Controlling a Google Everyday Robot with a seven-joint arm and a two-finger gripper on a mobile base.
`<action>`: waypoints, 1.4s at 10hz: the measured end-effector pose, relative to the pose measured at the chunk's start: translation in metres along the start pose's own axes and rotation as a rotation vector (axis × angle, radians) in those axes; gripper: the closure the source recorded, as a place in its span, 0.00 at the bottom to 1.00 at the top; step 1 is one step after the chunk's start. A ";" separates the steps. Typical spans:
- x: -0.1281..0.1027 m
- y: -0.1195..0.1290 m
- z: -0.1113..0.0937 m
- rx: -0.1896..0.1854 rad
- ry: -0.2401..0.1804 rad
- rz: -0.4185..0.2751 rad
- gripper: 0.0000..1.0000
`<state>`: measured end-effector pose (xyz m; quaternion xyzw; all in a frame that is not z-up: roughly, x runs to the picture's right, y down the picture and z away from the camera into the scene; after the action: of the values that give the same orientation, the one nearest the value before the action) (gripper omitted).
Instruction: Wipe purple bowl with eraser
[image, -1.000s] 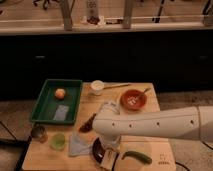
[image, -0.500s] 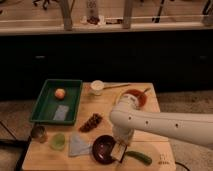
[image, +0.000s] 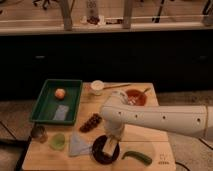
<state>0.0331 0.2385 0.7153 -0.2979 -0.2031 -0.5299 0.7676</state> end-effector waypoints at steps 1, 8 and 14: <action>0.001 -0.004 0.000 0.006 -0.004 -0.018 0.99; 0.001 -0.003 0.000 0.008 -0.005 -0.017 0.99; 0.001 -0.003 0.001 0.008 -0.007 -0.015 0.99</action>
<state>0.0311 0.2379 0.7172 -0.2950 -0.2101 -0.5337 0.7642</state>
